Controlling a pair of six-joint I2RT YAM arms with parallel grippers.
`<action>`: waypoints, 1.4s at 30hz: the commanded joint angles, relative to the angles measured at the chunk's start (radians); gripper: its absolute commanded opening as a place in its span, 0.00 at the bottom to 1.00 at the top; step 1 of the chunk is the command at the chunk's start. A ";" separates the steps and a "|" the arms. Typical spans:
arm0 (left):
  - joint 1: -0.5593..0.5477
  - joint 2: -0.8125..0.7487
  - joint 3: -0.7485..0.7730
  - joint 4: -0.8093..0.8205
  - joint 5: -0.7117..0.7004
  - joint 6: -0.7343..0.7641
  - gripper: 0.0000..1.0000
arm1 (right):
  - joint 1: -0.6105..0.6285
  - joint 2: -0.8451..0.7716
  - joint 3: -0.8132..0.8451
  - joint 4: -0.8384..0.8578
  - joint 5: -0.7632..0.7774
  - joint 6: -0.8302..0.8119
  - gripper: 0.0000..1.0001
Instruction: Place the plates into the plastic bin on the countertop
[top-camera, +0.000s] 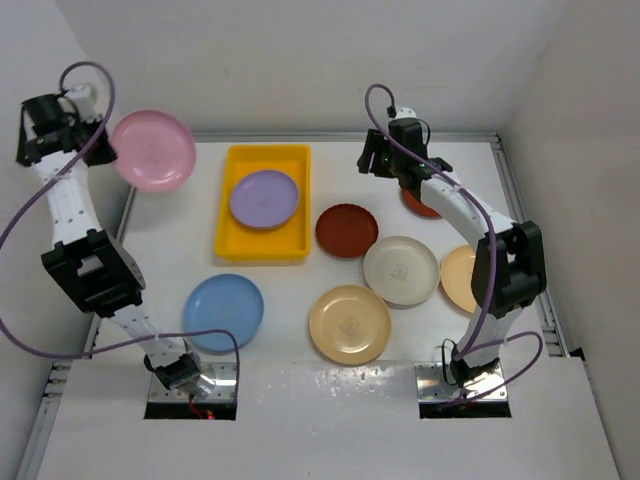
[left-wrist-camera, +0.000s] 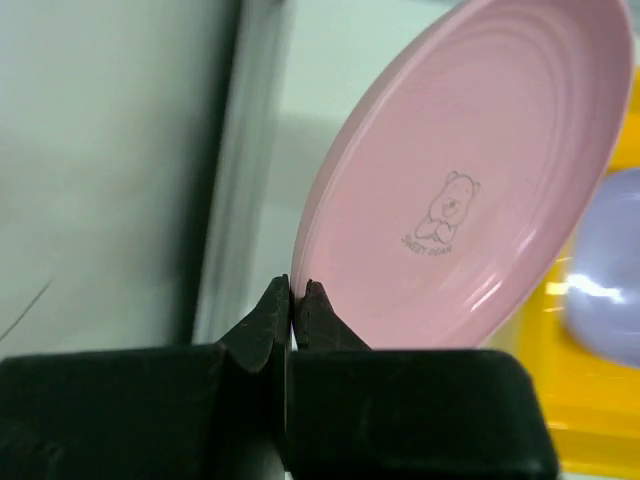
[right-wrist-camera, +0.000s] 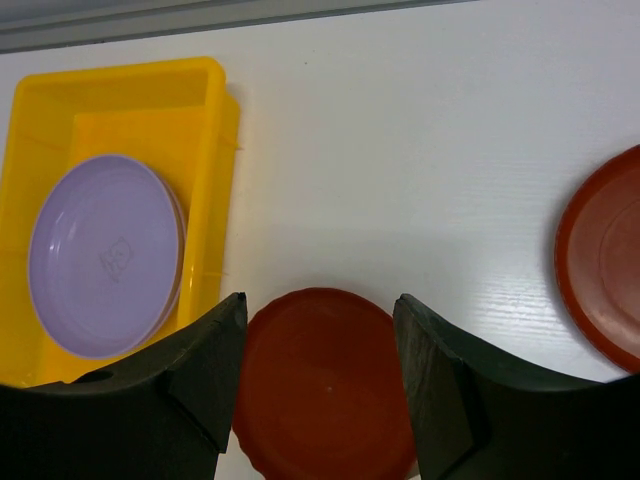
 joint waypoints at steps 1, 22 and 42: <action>-0.129 0.042 0.079 0.024 0.104 -0.105 0.00 | -0.017 -0.052 -0.025 0.020 0.029 0.004 0.60; -0.572 0.334 0.036 0.043 0.000 -0.028 0.00 | -0.070 -0.226 -0.194 -0.058 0.080 0.019 0.61; -0.563 0.228 0.048 0.009 -0.051 0.074 0.43 | -0.180 -0.220 -0.462 -0.327 0.028 -0.160 0.76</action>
